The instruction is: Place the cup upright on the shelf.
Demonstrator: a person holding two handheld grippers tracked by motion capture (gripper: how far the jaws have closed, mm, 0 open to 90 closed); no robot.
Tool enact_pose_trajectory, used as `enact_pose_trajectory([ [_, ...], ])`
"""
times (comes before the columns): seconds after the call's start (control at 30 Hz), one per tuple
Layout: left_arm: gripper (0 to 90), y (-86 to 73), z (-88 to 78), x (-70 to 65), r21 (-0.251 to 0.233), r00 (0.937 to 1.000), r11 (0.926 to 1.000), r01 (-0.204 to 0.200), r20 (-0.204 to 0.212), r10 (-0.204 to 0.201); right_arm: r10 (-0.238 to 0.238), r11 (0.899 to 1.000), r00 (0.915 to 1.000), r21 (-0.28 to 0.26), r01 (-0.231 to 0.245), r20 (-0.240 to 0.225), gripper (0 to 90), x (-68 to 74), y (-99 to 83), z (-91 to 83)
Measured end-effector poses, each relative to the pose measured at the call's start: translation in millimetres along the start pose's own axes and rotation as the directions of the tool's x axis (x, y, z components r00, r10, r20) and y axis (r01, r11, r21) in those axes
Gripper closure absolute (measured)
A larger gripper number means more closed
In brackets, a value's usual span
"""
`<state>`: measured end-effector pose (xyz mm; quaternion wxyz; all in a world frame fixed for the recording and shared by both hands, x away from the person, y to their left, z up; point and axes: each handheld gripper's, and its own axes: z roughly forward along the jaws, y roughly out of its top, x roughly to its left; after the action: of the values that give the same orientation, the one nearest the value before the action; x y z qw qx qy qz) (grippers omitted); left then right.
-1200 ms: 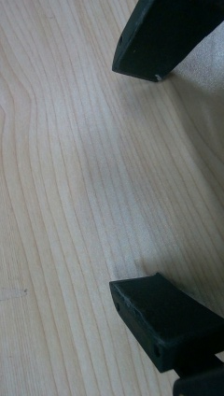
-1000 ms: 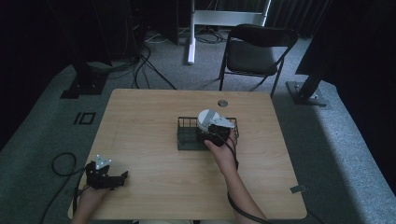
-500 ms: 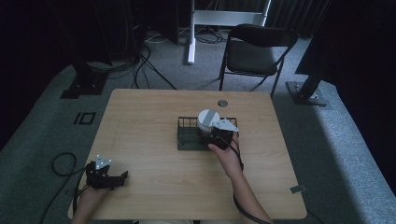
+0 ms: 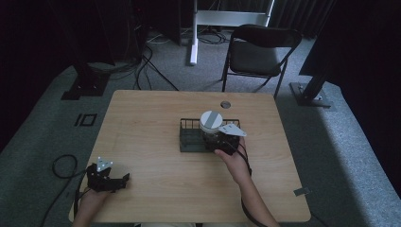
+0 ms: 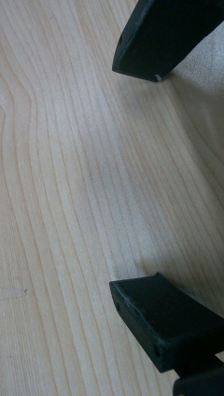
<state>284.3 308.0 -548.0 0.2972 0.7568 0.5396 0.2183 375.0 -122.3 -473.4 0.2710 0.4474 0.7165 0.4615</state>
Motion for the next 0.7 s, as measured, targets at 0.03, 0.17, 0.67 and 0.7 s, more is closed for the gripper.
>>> enact_pose_trajectory([
  [0.03, 0.5, 0.0, 0.0, 0.0, 0.0, 1.0, 1.0, 0.0, 0.0, 0.0, -0.002, 1.0, 1.0, 0.0, 0.002, 0.0, 12.4, 0.3, -0.5, -1.5],
  [0.17, 0.5, 0.0, 0.0, -0.1, 0.0, 1.0, 1.0, 0.001, 0.0, -0.001, -0.011, 1.0, 0.9999, -0.007, 0.011, -0.001, 12.5, 0.6, -3.9, -9.5],
  [0.67, 0.5, 0.0, 0.0, 0.0, 0.0, 1.0, 1.0, 0.0, 0.0, 0.0, -0.024, 1.0, 0.9997, -0.017, 0.024, 0.004, 12.5, -10.3, -18.5, -37.0],
  [0.7, 0.5, 0.0, 0.0, 0.0, 0.0, 1.0, 1.0, 0.0, 0.0, 0.0, -0.023, 1.0, 0.9997, -0.016, 0.024, 0.003, 12.5, -11.2, -19.8, -38.7],
])
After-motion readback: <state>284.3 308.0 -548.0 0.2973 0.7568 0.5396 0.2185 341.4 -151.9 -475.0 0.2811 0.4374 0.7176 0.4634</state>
